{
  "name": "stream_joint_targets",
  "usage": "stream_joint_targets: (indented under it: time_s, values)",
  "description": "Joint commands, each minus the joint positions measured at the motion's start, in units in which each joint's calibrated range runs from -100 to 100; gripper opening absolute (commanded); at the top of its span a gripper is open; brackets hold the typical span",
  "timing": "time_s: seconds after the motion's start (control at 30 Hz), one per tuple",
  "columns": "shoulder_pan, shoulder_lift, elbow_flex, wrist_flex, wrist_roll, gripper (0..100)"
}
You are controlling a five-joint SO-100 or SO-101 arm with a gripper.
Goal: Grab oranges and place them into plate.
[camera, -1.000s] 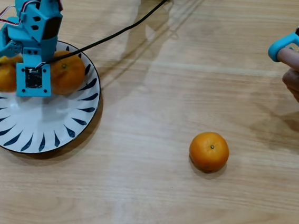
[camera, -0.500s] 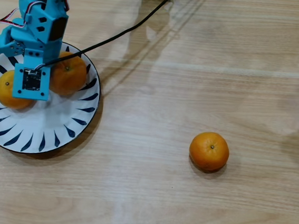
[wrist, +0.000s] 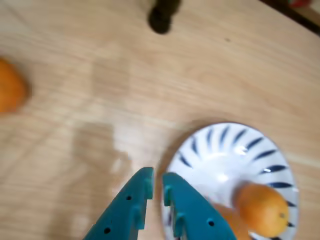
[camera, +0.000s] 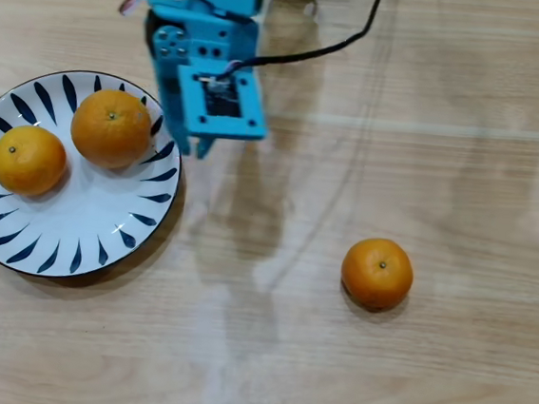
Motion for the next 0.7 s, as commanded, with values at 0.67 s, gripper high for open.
stream_joint_targets:
  time_s: [0.67]
  values:
    - [-22.08, 28.02, -29.23, 2.06, -21.73, 2]
